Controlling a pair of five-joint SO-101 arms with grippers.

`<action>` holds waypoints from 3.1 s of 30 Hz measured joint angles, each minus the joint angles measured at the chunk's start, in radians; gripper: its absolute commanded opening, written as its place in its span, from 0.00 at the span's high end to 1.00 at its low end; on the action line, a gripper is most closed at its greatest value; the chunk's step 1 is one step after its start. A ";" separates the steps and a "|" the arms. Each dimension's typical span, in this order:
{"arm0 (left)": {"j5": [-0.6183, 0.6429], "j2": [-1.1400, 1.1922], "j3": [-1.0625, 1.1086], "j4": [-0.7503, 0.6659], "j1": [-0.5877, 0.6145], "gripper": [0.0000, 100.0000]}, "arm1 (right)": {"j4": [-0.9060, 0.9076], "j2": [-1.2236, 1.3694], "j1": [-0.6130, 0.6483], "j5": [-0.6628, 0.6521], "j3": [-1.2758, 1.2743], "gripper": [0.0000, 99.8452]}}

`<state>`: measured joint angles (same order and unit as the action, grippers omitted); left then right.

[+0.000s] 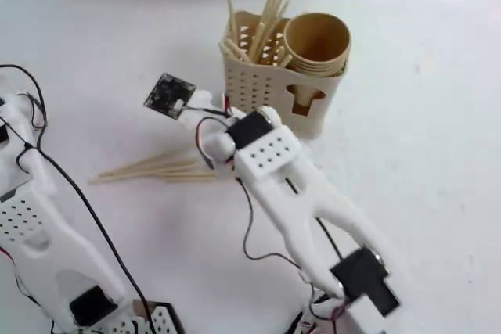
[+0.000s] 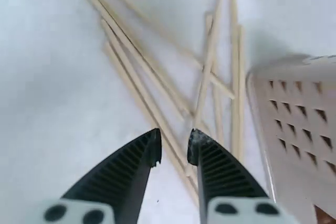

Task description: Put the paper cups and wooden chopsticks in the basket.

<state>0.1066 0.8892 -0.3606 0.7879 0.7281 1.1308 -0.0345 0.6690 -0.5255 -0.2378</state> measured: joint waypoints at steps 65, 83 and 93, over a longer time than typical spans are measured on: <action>0.000 0.000 0.000 0.000 0.000 0.92 | -0.152 0.408 -0.098 -0.002 0.137 0.90; 0.000 0.000 0.000 0.000 0.000 0.92 | -0.095 0.287 -0.100 0.058 0.135 0.98; 0.000 0.000 0.000 0.000 0.000 0.92 | -0.104 -0.301 -0.100 0.160 -0.035 0.98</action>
<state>0.1066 0.8892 -0.3606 0.7879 0.7281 1.0265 -0.3353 0.5692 -0.3659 -0.2731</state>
